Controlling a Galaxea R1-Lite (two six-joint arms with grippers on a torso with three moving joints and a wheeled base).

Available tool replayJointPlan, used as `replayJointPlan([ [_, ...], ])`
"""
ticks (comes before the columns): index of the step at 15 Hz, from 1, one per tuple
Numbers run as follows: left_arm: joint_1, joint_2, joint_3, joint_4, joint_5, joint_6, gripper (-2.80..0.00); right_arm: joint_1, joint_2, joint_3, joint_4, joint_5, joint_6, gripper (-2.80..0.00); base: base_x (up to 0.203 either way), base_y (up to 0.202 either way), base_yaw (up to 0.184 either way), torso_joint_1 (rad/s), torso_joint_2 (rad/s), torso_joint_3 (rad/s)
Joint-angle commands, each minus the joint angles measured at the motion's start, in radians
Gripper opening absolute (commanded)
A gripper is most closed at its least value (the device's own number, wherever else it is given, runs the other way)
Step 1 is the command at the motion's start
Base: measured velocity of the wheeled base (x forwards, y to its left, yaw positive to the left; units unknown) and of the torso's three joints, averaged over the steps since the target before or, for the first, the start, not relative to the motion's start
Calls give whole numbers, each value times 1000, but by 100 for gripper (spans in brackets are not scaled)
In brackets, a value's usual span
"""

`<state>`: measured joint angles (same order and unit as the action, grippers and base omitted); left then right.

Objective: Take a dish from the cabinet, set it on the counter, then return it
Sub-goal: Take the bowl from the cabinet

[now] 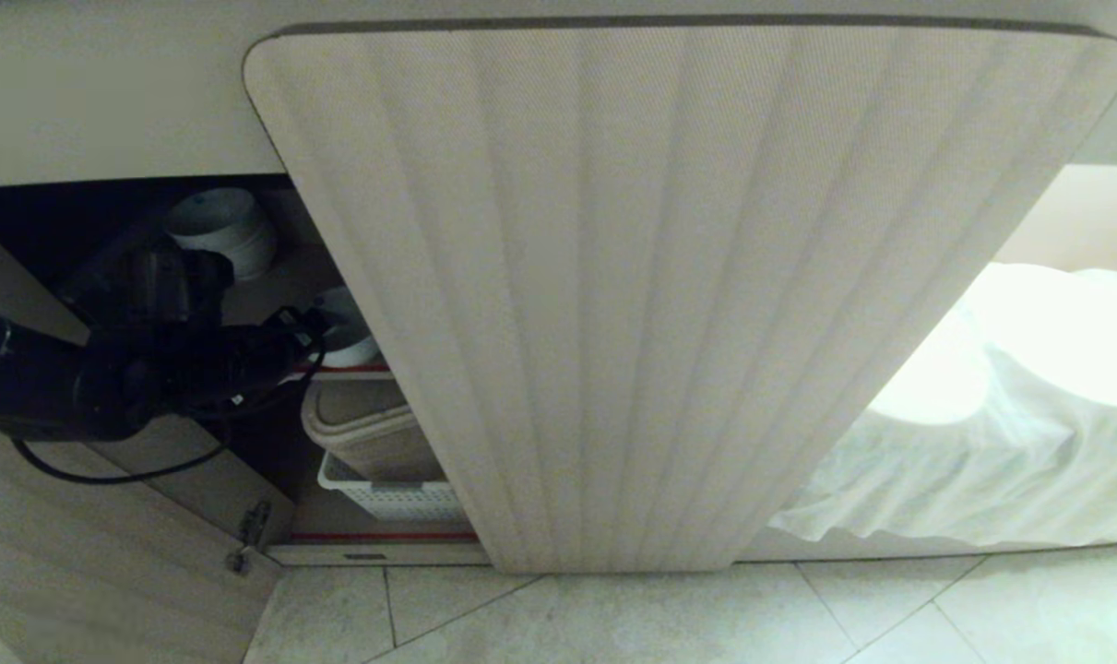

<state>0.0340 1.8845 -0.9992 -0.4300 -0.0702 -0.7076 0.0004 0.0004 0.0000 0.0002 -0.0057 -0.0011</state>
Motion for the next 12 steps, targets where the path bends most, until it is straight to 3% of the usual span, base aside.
replayJointPlan([
  [1, 1, 7, -1, -3, 1, -4, 0, 1, 0, 0, 0, 0, 0, -280, 0, 0, 0, 0, 0, 0],
  [4, 0, 7, -1, -3, 1, -4, 0, 0, 0, 0, 0, 0, 0, -280, 0, 0, 0, 0, 0, 0],
  [5, 0, 7, -1, -3, 1, -3, -280, 1, 0, 0, 0, 0, 0, -280, 0, 0, 0, 0, 0, 0],
  [12, 0, 24, -38, -4, 33, -6, -280, 0, 0, 0, 0, 0, 0, -280, 0, 0, 0, 0, 0, 0],
])
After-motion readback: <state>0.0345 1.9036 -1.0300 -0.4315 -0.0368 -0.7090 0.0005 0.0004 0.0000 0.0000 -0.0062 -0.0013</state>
